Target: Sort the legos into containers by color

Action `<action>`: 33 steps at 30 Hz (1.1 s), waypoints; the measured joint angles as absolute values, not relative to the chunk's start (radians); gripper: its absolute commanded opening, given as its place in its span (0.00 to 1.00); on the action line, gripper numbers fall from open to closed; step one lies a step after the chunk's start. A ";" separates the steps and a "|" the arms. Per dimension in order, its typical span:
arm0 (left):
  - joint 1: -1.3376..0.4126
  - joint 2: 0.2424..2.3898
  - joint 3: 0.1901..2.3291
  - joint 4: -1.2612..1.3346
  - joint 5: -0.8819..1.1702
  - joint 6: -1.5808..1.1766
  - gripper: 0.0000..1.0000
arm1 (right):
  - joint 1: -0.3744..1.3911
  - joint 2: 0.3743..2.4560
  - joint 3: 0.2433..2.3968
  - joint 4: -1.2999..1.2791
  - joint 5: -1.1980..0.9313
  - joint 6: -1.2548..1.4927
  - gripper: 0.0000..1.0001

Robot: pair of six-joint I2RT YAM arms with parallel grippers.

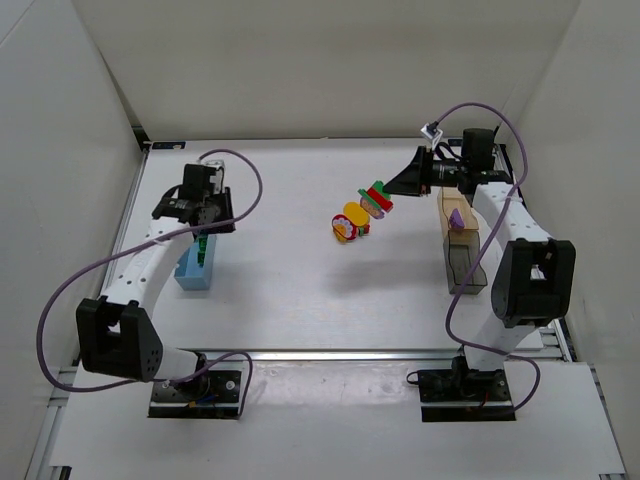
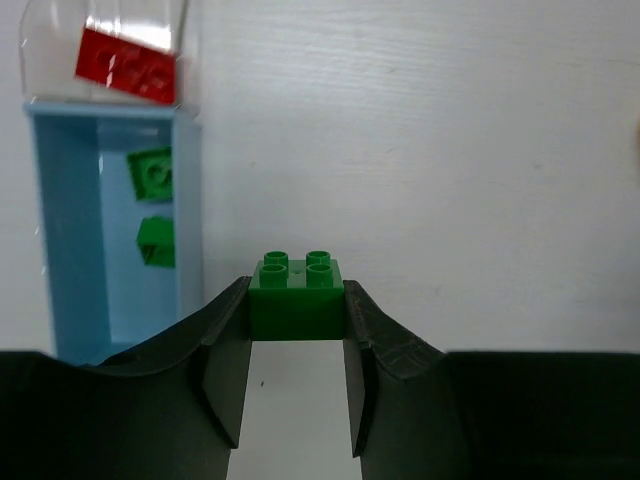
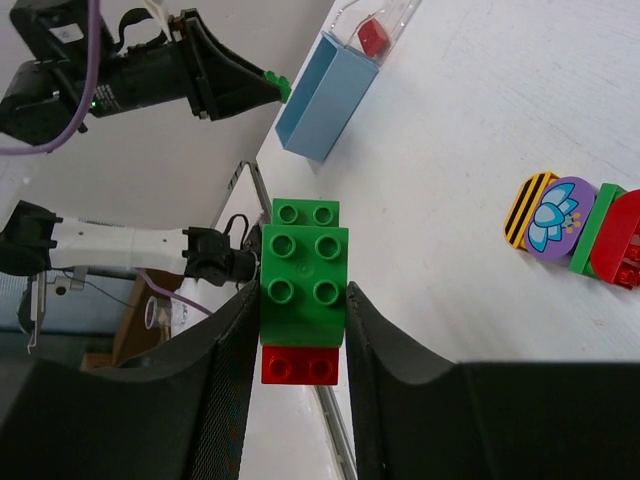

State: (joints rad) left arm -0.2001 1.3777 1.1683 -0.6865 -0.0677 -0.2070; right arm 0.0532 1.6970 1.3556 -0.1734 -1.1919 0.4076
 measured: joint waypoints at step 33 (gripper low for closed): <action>0.096 1.436 1.090 -0.792 -0.038 -0.150 0.80 | 0.068 1.694 1.342 -0.184 -1.192 0.389 0.00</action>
State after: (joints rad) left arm 0.0956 1.4357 1.0897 -0.7921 -0.0383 -0.1501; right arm 0.0677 1.6943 1.3418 -0.1837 -1.1923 0.3889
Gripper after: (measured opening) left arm 0.743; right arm 0.406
